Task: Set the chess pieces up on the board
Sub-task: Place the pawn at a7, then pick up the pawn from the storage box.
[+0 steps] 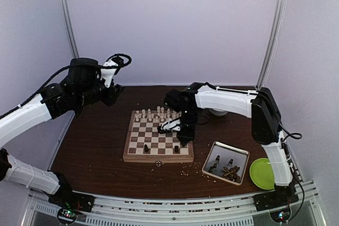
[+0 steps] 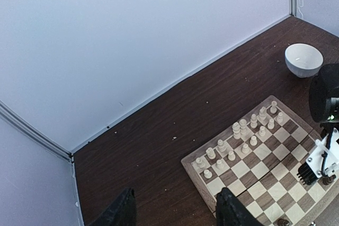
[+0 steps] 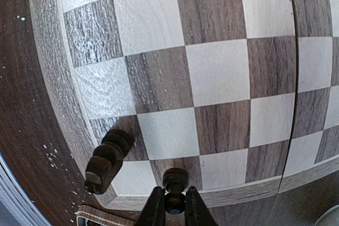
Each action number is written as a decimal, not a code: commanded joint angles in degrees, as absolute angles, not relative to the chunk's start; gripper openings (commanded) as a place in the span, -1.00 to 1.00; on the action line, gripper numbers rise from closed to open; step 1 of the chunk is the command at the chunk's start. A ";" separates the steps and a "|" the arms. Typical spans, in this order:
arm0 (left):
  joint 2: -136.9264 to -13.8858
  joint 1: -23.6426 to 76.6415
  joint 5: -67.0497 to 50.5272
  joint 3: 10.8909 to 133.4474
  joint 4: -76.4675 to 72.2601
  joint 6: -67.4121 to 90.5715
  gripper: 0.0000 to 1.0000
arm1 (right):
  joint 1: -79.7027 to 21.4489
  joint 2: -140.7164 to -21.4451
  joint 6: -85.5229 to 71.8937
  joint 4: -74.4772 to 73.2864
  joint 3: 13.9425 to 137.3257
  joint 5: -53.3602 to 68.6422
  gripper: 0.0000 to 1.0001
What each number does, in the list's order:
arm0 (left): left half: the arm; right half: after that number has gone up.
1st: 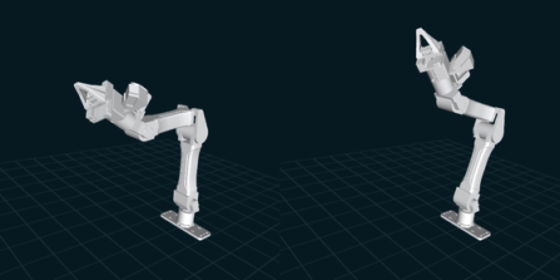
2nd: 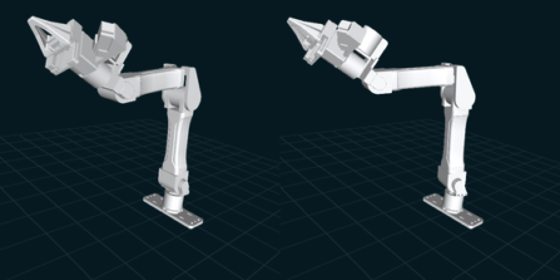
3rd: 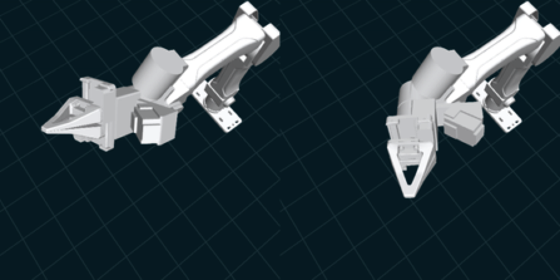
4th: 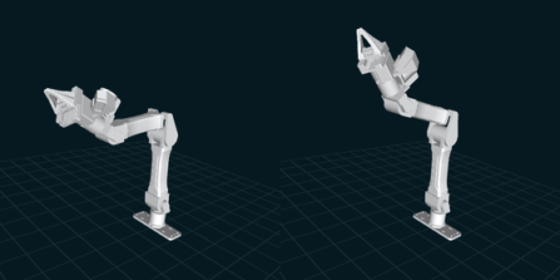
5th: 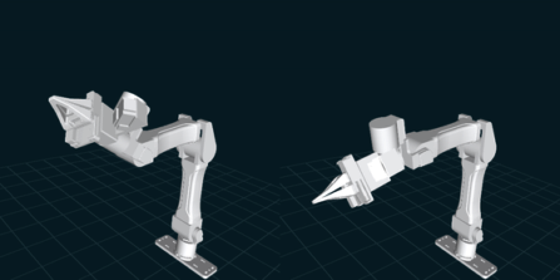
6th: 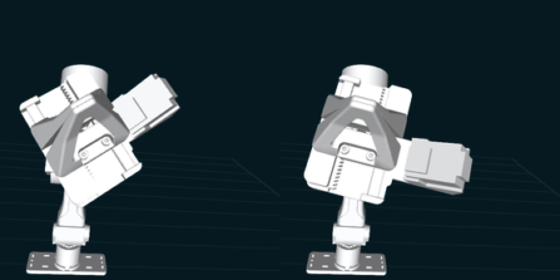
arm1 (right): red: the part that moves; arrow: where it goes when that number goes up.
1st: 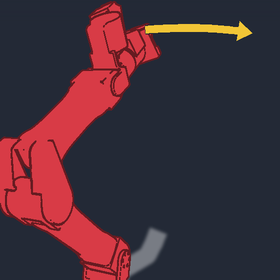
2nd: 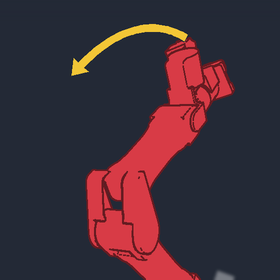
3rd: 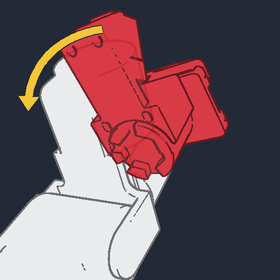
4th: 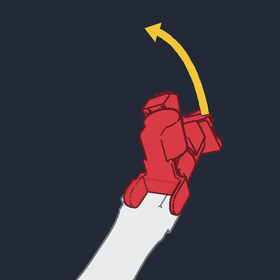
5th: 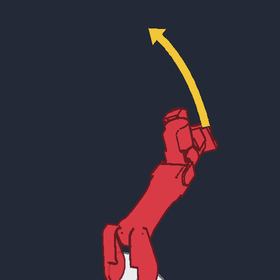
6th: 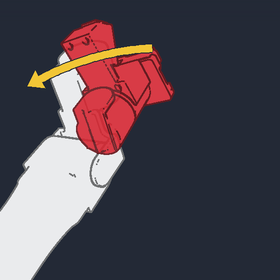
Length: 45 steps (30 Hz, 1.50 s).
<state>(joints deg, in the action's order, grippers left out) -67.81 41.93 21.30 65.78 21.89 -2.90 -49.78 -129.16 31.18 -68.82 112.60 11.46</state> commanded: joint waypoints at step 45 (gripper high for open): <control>-71.26 41.58 13.62 67.07 21.09 -1.85 0.06 | -33.63 -89.01 35.49 -57.49 58.47 15.22 -0.42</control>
<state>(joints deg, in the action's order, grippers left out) -71.55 41.93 14.09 65.80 22.35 -2.42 -33.47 -87.29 34.52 -59.33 59.35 12.03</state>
